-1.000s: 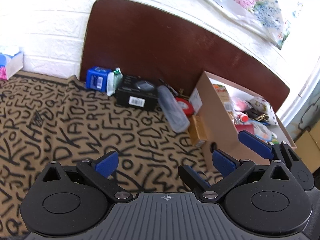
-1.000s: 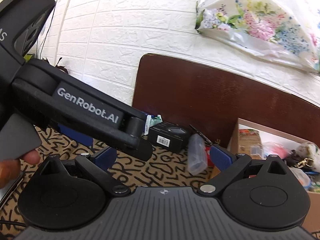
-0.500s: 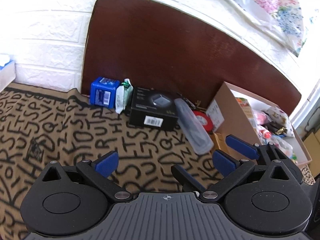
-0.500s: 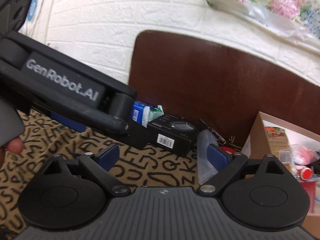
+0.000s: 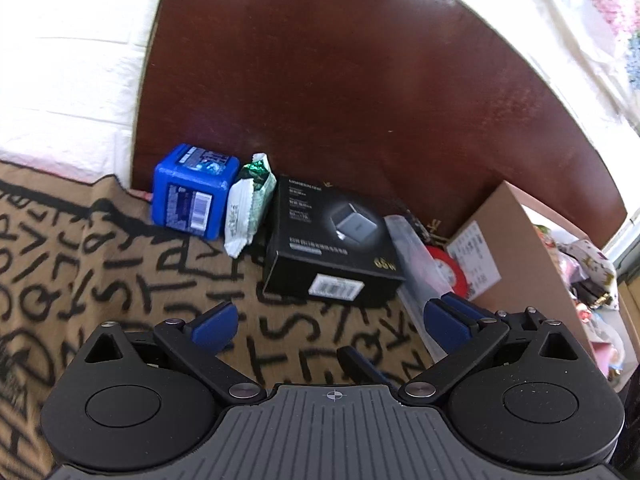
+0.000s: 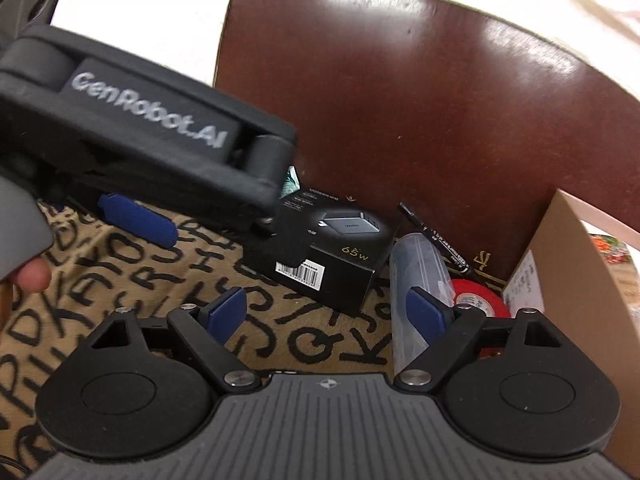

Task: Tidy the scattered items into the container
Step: 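Close the left gripper on the black UGREEN charger box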

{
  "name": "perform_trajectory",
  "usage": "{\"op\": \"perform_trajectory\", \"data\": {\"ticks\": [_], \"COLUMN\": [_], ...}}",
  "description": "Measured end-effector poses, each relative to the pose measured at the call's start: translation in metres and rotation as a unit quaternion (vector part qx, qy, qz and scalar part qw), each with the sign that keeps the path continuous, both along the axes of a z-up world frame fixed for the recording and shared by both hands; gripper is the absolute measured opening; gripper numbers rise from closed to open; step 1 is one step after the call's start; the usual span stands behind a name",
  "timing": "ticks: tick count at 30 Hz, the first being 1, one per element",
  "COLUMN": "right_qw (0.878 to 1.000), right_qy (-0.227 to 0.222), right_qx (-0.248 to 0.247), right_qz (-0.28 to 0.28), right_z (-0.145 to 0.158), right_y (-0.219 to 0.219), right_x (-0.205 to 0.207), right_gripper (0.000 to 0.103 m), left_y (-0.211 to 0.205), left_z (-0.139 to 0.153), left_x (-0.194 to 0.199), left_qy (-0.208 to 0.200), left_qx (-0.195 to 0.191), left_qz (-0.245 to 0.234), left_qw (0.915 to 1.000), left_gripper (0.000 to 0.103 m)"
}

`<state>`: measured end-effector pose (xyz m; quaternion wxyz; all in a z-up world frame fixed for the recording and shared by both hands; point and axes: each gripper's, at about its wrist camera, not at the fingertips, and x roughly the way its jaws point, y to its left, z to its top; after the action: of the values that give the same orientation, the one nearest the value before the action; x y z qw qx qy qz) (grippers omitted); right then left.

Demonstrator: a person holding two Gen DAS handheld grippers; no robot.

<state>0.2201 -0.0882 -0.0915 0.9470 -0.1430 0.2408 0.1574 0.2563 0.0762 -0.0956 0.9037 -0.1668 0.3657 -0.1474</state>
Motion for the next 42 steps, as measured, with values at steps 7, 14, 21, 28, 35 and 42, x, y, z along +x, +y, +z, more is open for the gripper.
{"op": "perform_trajectory", "data": {"ticks": [7, 14, 21, 28, 35, 42], "right_qw": [1.0, 1.0, 0.999, 0.998, 0.997, 0.994], "right_qy": [0.014, 0.026, 0.036, 0.044, 0.062, 0.078], "right_qx": [0.0, 0.014, 0.02, 0.027, 0.03, 0.034], "right_qz": [0.007, 0.011, 0.012, 0.022, 0.047, 0.064], "right_z": [-0.01, -0.011, -0.013, -0.007, 0.001, 0.008], "right_y": [0.004, 0.003, 0.001, -0.005, -0.013, -0.037], "right_x": [0.025, 0.039, 0.044, 0.017, -0.039, -0.114], "right_gripper": [0.084, 0.083, 0.071, 0.066, 0.065, 0.065], "left_y": [0.004, -0.006, -0.013, -0.02, -0.024, -0.041], "left_z": [-0.012, -0.024, -0.028, -0.018, -0.01, -0.002], "left_x": [0.034, 0.056, 0.061, 0.034, -0.025, -0.107], "left_qy": [-0.002, 0.004, 0.004, 0.002, 0.02, 0.026], "left_qx": [-0.018, -0.003, 0.003, 0.026, 0.022, 0.021], "left_qz": [-0.004, -0.029, -0.031, -0.025, -0.018, -0.024], "left_qw": [0.9998, 0.9996, 0.9995, 0.9994, 0.9994, 0.9991], "left_gripper": [0.103, 0.098, 0.087, 0.086, 0.086, 0.086]}}
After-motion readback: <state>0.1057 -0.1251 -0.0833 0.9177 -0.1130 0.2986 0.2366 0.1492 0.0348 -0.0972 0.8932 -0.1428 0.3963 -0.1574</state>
